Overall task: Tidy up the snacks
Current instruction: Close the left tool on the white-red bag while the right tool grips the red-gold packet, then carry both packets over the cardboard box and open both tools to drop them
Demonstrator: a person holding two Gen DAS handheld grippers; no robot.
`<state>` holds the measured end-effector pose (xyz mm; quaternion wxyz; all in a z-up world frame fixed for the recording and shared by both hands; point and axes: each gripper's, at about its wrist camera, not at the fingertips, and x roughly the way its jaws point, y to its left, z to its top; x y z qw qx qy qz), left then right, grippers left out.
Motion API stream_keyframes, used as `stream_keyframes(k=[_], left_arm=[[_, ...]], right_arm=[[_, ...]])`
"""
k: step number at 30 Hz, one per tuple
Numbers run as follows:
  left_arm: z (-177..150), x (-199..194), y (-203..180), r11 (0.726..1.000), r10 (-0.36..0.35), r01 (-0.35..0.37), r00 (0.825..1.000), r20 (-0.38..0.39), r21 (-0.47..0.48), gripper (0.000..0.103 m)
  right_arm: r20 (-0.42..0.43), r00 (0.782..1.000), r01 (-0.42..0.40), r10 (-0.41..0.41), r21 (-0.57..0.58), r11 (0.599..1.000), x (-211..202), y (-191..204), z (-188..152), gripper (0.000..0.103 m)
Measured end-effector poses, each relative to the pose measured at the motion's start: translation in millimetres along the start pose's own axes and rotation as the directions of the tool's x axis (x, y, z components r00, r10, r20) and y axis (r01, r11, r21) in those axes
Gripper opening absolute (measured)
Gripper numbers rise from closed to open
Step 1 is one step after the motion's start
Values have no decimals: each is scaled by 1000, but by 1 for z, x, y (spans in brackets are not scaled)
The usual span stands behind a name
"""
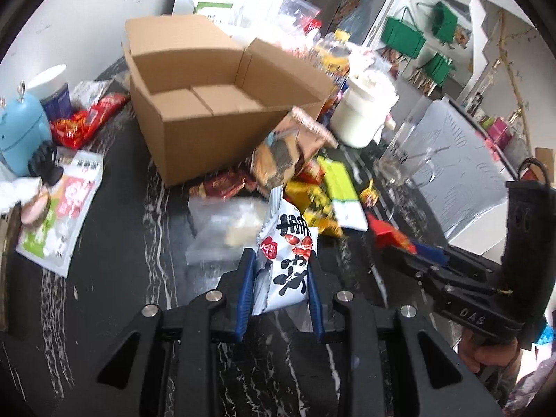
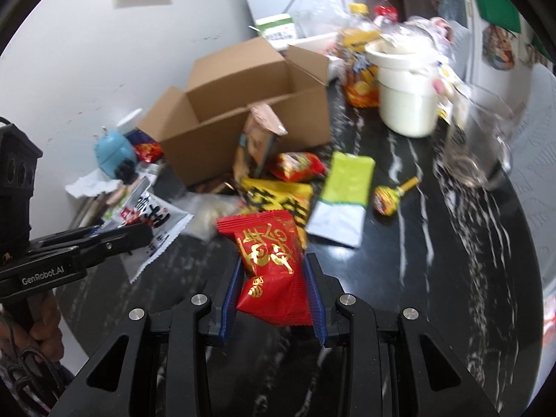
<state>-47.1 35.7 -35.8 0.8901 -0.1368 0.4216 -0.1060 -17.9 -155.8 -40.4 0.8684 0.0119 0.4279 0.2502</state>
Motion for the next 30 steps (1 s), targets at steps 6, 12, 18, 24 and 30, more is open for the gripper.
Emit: stream_keyframes(k=[6, 12, 18, 24, 30], left_arm=[[19, -13, 0, 1000, -3, 3, 998, 65, 5, 27], [44, -25, -1, 999, 7, -12, 989, 151, 32, 27], [74, -32, 0, 997, 32, -48, 972, 231, 63, 27], [108, -25, 12, 994, 61, -82, 961, 270, 68, 27], [149, -12, 27, 991, 79, -106, 954, 289, 78, 27]], right_arm=[[50, 998, -30, 34, -68, 997, -6, 16, 26, 34], [105, 994, -21, 36, -142, 990, -9, 26, 60, 34], [142, 989, -9, 36, -187, 982, 0, 30, 99, 34], [166, 986, 11, 28, -231, 973, 18, 33, 137, 34], [193, 981, 27, 27, -271, 962, 39, 39, 176, 35]])
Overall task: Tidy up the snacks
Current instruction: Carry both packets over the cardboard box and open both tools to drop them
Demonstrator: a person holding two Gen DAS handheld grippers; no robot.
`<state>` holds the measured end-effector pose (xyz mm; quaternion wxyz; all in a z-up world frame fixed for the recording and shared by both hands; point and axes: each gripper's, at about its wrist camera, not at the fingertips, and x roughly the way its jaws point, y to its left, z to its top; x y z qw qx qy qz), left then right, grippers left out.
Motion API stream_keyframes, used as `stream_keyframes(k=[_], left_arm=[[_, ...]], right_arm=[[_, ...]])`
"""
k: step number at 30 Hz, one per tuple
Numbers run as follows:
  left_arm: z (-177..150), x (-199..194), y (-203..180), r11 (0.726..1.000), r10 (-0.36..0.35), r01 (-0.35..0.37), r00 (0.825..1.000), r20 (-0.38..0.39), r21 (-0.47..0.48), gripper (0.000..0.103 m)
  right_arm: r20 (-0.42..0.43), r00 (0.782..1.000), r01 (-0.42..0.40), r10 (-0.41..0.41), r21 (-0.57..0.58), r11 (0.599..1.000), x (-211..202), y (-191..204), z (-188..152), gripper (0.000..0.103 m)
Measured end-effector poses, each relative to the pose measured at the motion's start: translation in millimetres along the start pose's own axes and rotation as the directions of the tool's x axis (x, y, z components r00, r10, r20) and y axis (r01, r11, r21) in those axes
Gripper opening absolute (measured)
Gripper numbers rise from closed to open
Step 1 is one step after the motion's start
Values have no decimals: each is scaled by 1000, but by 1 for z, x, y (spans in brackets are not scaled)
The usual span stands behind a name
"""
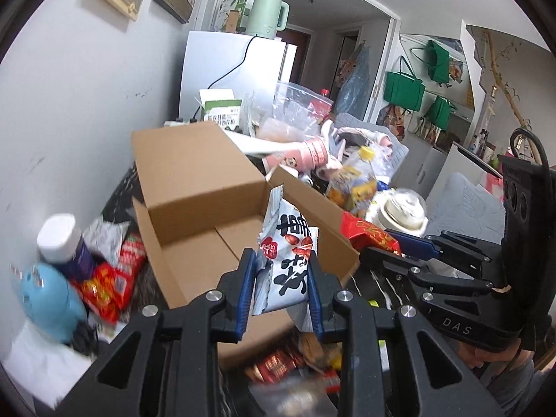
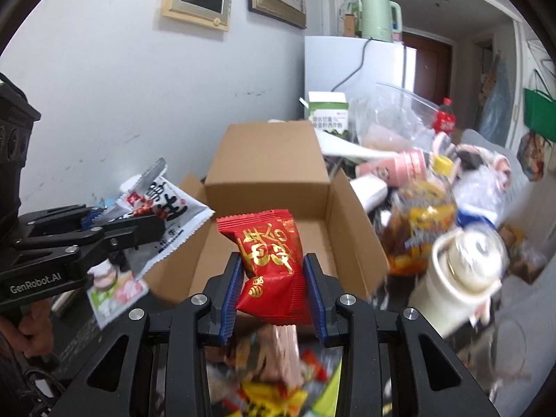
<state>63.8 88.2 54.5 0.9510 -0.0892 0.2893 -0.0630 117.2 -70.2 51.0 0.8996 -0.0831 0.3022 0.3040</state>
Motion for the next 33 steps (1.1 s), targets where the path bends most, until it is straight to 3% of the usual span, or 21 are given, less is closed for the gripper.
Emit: stream_keyframes(k=[8, 13, 21, 26, 30, 33], left_arm=[[43, 45, 22, 999, 30, -30, 1000, -1, 14, 27], [57, 77, 37, 999, 36, -37, 998, -49, -14, 27], [55, 115, 52, 993, 113, -114, 987, -114, -5, 27], [49, 132, 60, 991, 132, -135, 977, -167, -5, 27], [48, 131, 58, 984, 179, -176, 970, -165, 32, 28], [49, 127, 54, 982, 187, -180, 971, -150, 59, 30]], right_arm=[[-6, 999, 52, -52, -24, 998, 48, -5, 44, 35], [-42, 998, 48, -48, -16, 999, 82, -12, 57, 35], [-149, 988, 49, -51, -19, 999, 140, -26, 59, 35], [-190, 981, 34, -34, -3, 999, 153, -25, 58, 36], [-190, 981, 45, -50, -29, 999, 151, -20, 56, 36], [-195, 979, 50, -55, -33, 998, 146, -19, 56, 47]])
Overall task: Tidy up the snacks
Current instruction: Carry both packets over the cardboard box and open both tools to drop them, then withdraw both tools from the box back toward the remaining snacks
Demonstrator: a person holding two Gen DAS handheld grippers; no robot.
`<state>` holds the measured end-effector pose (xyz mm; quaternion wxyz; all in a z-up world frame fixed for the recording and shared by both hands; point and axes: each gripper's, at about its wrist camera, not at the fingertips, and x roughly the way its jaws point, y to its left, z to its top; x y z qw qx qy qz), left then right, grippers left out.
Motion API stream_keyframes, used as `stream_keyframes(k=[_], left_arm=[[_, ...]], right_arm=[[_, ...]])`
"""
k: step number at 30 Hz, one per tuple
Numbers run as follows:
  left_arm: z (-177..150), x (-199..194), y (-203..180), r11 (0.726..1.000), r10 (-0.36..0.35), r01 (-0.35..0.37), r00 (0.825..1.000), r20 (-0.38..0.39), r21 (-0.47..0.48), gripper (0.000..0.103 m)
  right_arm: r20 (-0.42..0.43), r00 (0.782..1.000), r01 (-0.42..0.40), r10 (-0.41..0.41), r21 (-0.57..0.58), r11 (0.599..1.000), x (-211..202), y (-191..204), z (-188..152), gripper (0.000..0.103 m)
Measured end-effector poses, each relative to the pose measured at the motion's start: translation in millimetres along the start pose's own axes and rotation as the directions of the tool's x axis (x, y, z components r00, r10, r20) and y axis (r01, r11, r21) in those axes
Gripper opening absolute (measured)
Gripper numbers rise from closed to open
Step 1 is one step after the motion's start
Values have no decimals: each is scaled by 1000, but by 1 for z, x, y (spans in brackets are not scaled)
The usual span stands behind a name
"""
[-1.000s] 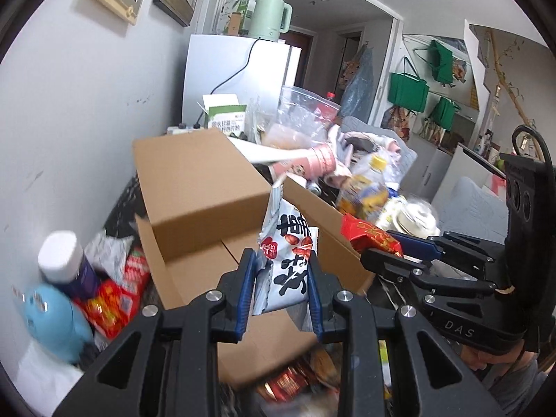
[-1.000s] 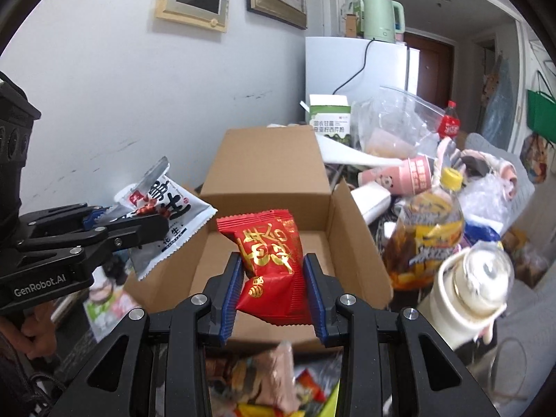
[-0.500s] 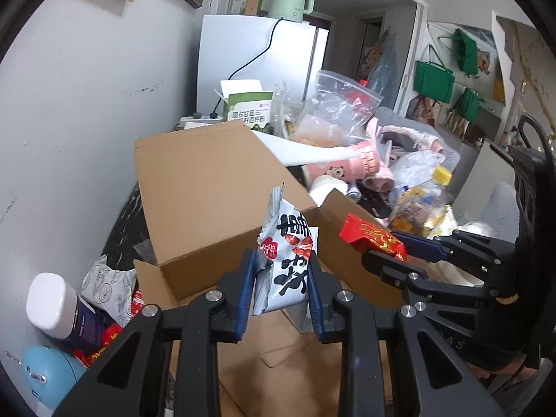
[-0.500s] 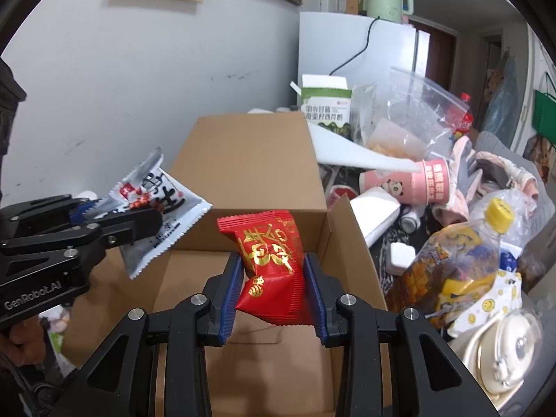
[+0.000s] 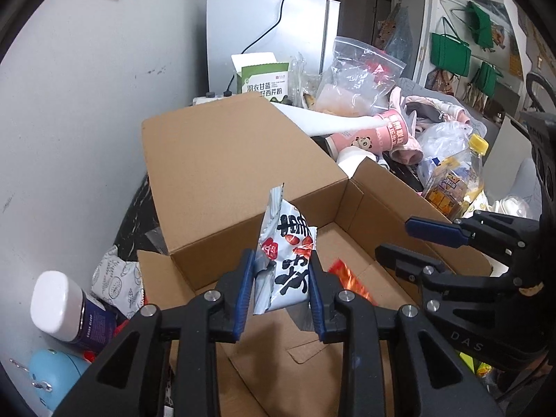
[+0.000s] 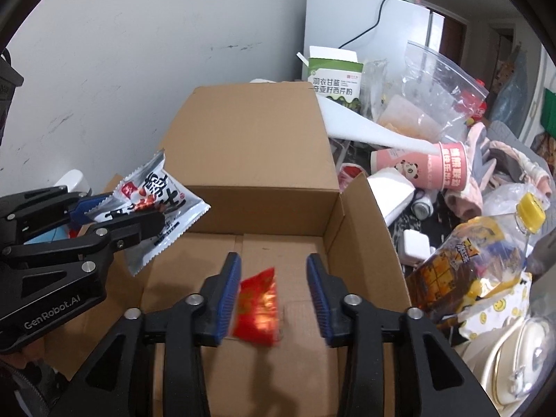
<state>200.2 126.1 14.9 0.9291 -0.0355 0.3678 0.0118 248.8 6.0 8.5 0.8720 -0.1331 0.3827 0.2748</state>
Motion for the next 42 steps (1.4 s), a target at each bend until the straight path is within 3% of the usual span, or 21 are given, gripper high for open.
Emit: stream_keyframes(k=[2, 14, 15, 17, 20, 31, 37, 42], left_arm=[[1, -3, -1, 1000, -2, 2, 1000, 0, 8, 31], [15, -37, -9, 998, 68, -68, 997, 24, 13, 35], [16, -41, -10, 997, 70, -70, 997, 30, 14, 38], [19, -52, -13, 997, 81, -82, 995, 53, 13, 63], [20, -69, -18, 994, 101, -105, 989, 107, 24, 78], [17, -133, -41, 994, 67, -81, 980, 186, 72, 78], [0, -160, -55, 995, 1, -20, 981, 193, 98, 78], [-19, -175, -63, 993, -44, 23, 982, 181, 118, 78]], right_arm=[[17, 1000, 9, -10, 7, 1000, -6, -1, 0, 63], [84, 994, 68, -69, 17, 998, -58, -7, 1, 69], [90, 993, 74, -75, 19, 997, -64, -7, 1, 69], [98, 992, 79, -81, 20, 997, -73, -8, 1, 70], [116, 989, 88, -90, 23, 996, -90, -8, 1, 70], [201, 970, 133, -134, 17, 991, -158, -1, -11, 80], [243, 958, 160, -155, -2, 987, -194, 10, -29, 84], [240, 961, 140, -139, 9, 990, -211, 15, -49, 85]])
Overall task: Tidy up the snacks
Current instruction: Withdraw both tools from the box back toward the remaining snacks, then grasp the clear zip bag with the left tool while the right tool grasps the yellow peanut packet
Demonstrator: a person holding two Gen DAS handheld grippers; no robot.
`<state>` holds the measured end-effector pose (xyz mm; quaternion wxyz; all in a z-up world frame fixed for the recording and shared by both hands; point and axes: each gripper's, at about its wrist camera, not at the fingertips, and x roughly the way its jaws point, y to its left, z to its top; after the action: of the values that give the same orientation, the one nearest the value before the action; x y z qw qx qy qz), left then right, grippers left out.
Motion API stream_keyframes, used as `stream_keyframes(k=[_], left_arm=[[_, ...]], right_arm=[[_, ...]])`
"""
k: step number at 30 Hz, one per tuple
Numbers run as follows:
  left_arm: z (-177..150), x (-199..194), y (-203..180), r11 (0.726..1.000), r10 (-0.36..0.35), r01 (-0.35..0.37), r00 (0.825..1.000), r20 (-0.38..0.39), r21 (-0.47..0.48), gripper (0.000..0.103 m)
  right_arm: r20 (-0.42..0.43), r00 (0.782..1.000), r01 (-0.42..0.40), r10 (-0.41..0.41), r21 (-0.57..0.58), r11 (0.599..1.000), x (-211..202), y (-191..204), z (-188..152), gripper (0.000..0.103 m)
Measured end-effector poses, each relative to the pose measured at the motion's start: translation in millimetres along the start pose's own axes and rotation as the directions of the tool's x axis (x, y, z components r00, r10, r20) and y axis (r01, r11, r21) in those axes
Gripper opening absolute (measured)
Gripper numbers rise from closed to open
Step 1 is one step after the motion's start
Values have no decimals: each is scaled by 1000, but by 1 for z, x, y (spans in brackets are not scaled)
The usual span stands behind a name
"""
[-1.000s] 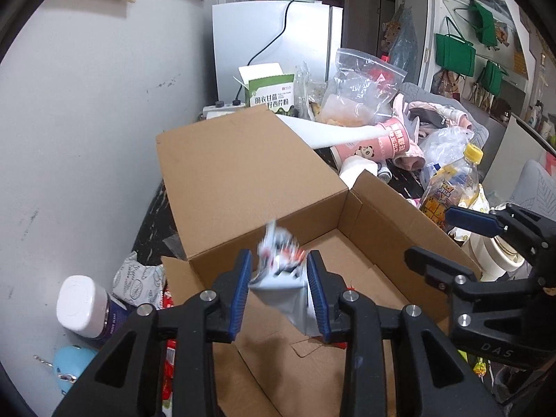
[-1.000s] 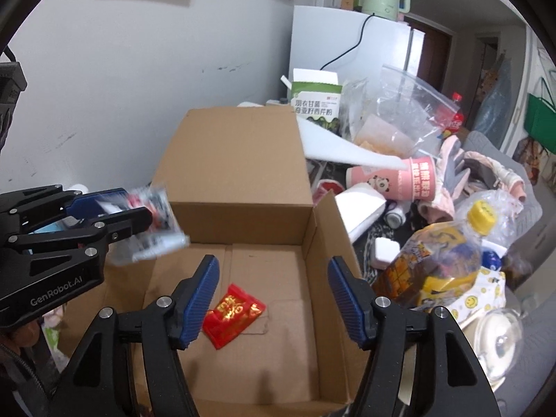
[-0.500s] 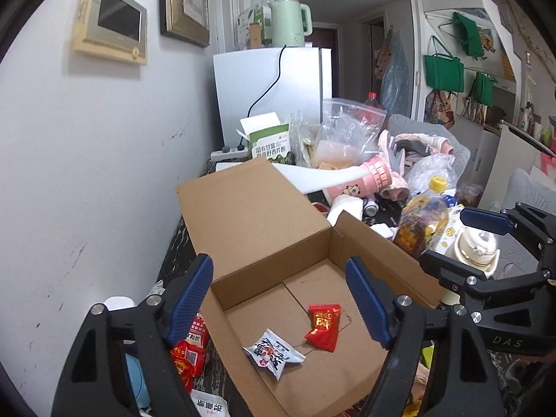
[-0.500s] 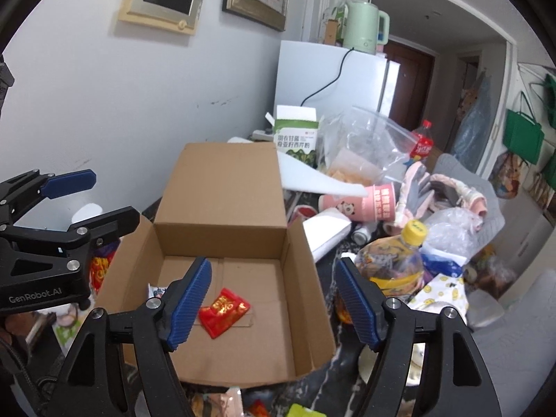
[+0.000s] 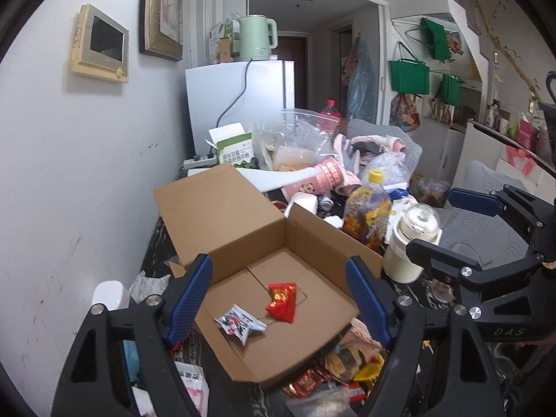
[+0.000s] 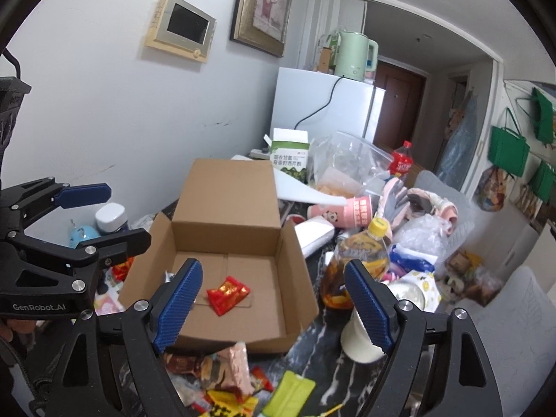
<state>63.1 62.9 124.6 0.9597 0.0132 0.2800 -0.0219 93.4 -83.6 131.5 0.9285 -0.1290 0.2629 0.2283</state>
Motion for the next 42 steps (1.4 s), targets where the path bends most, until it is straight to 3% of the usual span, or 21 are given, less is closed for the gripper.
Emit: stream_keyframes(k=[13, 27, 42], left_arm=[[-46, -12, -30, 998, -38, 40, 999, -35, 51, 78], [-103, 0, -53, 996, -79, 84, 989, -126, 35, 78], [-164, 49, -47, 992, -114, 96, 951, -289, -77, 78]], right_arm=[[-47, 999, -3, 6, 67, 998, -27, 1, -60, 85], [-177, 983, -13, 42, 158, 987, -18, 1, -139, 85], [-298, 949, -22, 105, 272, 962, 14, 3, -197, 85]])
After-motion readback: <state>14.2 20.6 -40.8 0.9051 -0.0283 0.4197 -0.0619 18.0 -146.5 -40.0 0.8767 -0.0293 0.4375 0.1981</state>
